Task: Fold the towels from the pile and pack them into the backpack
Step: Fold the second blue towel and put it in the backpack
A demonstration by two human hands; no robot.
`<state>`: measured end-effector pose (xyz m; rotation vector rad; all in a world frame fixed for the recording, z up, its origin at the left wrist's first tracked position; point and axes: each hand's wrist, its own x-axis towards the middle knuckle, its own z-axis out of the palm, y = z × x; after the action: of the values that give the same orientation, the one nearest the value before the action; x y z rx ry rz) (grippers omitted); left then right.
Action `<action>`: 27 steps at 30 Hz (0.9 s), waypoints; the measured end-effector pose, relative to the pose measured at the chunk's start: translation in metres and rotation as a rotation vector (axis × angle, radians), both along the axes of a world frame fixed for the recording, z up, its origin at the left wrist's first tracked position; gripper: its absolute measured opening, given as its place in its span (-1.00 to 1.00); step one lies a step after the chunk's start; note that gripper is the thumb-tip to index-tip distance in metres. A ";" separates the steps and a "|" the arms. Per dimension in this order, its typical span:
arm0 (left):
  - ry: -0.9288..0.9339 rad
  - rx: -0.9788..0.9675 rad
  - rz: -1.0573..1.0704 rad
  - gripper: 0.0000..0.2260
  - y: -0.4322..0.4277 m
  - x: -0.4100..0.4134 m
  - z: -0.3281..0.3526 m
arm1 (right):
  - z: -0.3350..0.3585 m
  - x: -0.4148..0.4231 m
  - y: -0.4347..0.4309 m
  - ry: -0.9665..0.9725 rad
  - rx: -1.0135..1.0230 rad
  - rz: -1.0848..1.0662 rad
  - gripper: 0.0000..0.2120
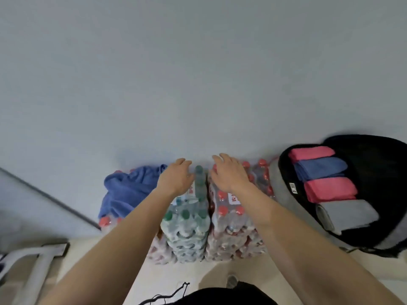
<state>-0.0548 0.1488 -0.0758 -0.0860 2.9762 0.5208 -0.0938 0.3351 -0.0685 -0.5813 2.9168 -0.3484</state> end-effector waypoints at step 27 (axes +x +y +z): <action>0.214 -0.006 0.492 -0.93 -0.176 0.124 -0.037 | -0.050 0.057 -0.188 -0.297 -0.196 0.397 -0.89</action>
<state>0.0695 -0.0275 -0.1125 -0.8277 3.1568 0.6017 -0.0365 0.1469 -0.1184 -1.0173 2.4295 -0.6094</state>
